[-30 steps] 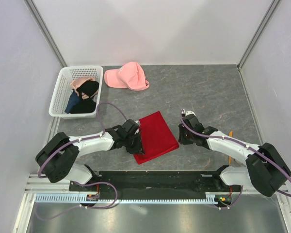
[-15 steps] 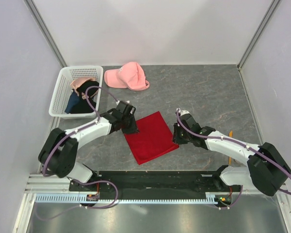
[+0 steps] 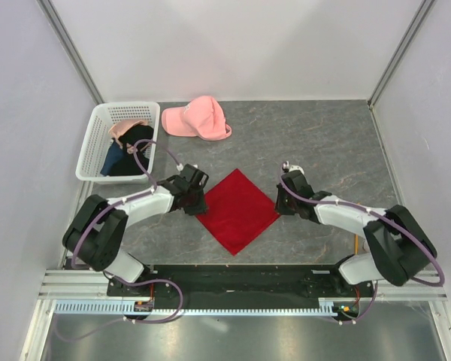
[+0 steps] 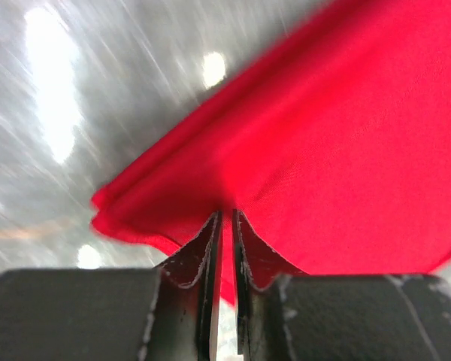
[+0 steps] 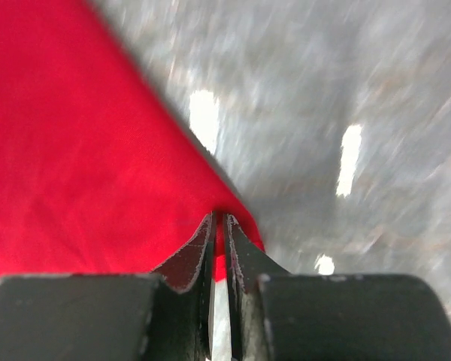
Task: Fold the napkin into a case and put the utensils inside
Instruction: Rotate the square-folded napkin at the center of the board.
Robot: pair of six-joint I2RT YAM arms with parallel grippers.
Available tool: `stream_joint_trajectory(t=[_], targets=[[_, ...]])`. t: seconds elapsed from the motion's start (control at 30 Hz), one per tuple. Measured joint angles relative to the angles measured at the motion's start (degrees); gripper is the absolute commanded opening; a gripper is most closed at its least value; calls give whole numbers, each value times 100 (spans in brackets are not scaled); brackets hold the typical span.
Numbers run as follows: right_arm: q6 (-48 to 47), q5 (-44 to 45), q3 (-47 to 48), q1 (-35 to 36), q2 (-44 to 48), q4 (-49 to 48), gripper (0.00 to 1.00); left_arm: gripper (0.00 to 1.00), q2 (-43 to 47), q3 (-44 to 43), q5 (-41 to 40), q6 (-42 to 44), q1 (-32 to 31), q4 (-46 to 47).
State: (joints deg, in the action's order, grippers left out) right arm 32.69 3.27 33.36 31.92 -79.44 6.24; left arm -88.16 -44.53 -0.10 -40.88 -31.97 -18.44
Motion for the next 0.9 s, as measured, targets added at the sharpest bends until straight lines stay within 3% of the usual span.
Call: stream_joint_trajectory(t=[0.27, 0.47, 0.73, 0.9], targets=[[-866, 610, 1497, -98, -1303, 315, 21, 17, 682, 715, 337, -673, -1228, 96], [-1366, 765, 2229, -96, -1392, 723, 29, 20, 1130, 914, 485, -1014, -1537, -94], [-1097, -26, 1539, 103, -424, 938, 29, 19, 1462, 398, 210, -1008, -1486, -470], [-780, -529, 1016, 225, -490, 643, 27, 19, 1237, 581, 0, -1010, -1473, -459]])
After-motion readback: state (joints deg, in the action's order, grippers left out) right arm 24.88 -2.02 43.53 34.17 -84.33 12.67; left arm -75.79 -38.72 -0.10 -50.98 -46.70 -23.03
